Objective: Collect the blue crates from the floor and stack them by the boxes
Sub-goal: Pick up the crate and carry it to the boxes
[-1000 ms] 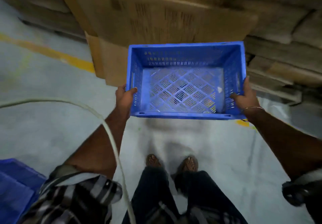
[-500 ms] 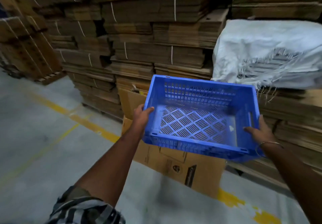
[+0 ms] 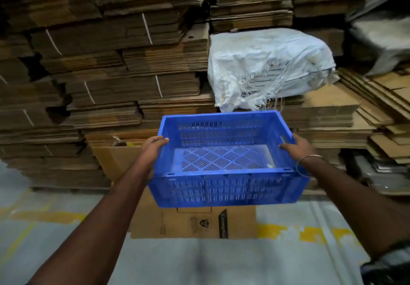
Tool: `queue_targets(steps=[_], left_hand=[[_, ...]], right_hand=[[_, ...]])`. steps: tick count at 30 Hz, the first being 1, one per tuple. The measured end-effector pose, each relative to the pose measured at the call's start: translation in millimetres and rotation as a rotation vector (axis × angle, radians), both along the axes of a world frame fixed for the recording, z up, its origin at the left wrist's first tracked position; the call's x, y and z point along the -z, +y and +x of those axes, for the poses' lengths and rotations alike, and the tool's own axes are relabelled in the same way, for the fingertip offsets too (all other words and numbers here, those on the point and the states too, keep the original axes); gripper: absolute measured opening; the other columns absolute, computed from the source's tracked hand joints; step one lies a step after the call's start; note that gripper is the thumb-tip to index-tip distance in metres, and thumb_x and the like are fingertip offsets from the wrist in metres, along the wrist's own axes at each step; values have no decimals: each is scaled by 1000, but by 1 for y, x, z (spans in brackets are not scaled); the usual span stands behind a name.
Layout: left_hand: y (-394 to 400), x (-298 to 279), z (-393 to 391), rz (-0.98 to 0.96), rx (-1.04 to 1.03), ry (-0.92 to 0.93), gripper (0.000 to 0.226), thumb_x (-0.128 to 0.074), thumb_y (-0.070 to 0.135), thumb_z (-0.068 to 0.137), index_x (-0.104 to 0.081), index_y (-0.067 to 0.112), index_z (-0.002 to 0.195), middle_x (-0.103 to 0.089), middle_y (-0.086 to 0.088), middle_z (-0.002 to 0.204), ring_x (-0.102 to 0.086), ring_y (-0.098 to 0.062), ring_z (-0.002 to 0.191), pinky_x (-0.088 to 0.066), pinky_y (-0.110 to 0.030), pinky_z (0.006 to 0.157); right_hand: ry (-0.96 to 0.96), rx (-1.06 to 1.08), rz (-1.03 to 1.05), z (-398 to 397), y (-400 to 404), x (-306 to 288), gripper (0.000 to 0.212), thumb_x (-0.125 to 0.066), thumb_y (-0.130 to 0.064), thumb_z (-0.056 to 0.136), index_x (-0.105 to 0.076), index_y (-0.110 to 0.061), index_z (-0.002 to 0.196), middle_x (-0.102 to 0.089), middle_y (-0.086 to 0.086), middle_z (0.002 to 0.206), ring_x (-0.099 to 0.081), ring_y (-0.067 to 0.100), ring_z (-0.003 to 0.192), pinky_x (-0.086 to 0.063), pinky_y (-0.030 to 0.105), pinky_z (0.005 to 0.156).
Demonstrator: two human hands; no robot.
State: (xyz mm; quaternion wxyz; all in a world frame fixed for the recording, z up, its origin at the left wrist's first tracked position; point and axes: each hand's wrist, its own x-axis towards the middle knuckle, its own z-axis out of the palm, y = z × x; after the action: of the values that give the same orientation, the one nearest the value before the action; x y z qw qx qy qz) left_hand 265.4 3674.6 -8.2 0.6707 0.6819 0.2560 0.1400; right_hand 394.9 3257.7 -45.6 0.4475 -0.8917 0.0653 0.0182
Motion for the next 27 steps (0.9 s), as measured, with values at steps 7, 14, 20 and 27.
queue_targets(steps=[7, 14, 20, 27], left_hand=[[-49, 6, 48, -3, 173, 88, 29, -74, 44, 65, -71, 23, 85, -73, -11, 97, -69, -37, 97, -54, -59, 92], [-154, 8, 89, 56, 425, 122, 36, -69, 45, 68, -70, 18, 91, -71, -19, 98, -68, -36, 85, -56, -53, 77], [-294, -5, 119, 73, 516, 111, 30, -71, 36, 78, -72, 10, 94, -72, -26, 105, -70, -39, 85, -57, -56, 75], [-474, -11, 135, 66, 646, 109, 17, -68, 28, 84, -69, 11, 87, -72, -19, 95, -71, -37, 82, -58, -53, 72]], right_hand=[[70, 240, 14, -53, -61, 5, 47, -72, -36, 74, -63, -20, 117, -67, 8, 103, -64, 28, 91, -50, 34, 80], [59, 484, 7, -114, -162, -1, 46, -71, -33, 77, -64, -15, 119, -68, 12, 107, -65, 32, 97, -52, 40, 86], [23, 654, 64, -154, -271, -12, 40, -70, -29, 76, -65, -15, 113, -70, 11, 103, -66, 30, 90, -53, 41, 84], [10, 848, 36, -205, -409, -21, 40, -69, -30, 82, -64, -13, 118, -65, 12, 96, -63, 31, 87, -50, 38, 83]])
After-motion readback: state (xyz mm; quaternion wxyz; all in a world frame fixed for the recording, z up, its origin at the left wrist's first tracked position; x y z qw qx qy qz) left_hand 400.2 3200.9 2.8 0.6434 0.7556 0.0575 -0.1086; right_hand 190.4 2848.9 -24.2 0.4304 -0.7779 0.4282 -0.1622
